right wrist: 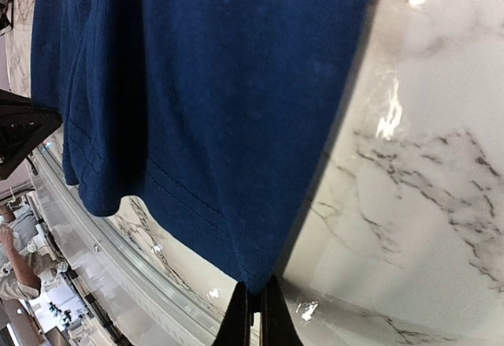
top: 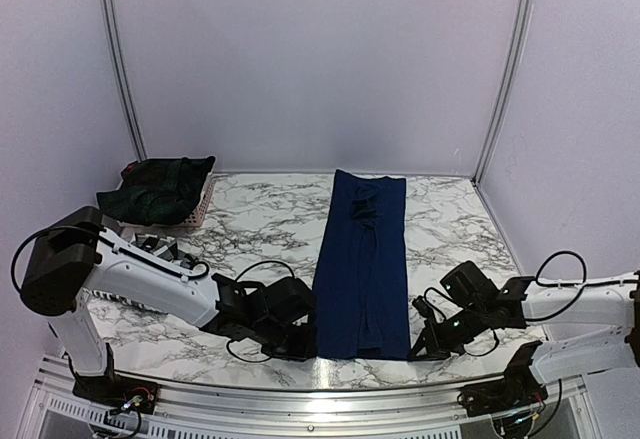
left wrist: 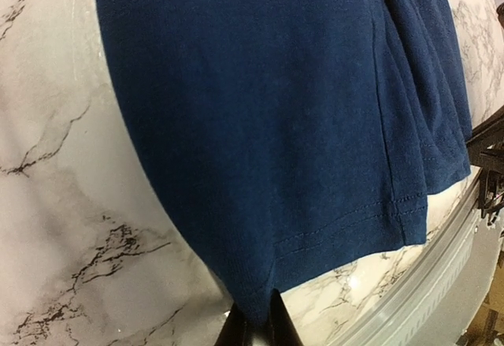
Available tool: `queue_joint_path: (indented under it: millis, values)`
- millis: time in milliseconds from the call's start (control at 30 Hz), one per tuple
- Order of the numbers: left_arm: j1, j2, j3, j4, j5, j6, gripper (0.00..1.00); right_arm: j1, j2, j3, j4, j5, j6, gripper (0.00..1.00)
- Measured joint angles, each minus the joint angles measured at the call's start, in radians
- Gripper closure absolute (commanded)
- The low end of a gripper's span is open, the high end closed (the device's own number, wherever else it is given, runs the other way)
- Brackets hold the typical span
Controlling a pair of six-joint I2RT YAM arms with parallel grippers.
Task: Fold and stack the mixed laundry pile
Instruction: Pick up the rectangle-folded T-shirt from the center of the board.
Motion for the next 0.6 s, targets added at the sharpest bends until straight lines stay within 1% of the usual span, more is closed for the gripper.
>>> queue_joint_path:
  millis: [67,133,233,400,500,600]
  values:
    - [0.000,-0.003,-0.004,0.000,-0.002,-0.003,0.77,0.000,-0.009,0.001,-0.013,0.008,-0.001,1.00]
    - [0.000,-0.020,-0.021,0.004,-0.006,-0.012,0.70,0.000,-0.019,0.001,-0.029,0.013,-0.003,1.00]
    - [0.005,-0.083,-0.068,-0.010,-0.028,-0.031,0.64,0.000,-0.039,0.001,-0.054,0.024,-0.004,1.00]
    - [0.026,-0.147,-0.097,-0.025,-0.056,-0.044,0.64,0.000,-0.051,0.001,-0.066,0.032,-0.003,1.00]
    - [0.037,-0.132,-0.084,-0.030,-0.055,-0.037,0.67,0.000,-0.055,0.001,-0.073,0.032,-0.004,1.00]
    - [0.040,-0.080,-0.039,-0.030,-0.042,-0.024,0.71,0.000,-0.073,0.001,-0.087,0.033,-0.004,1.00]
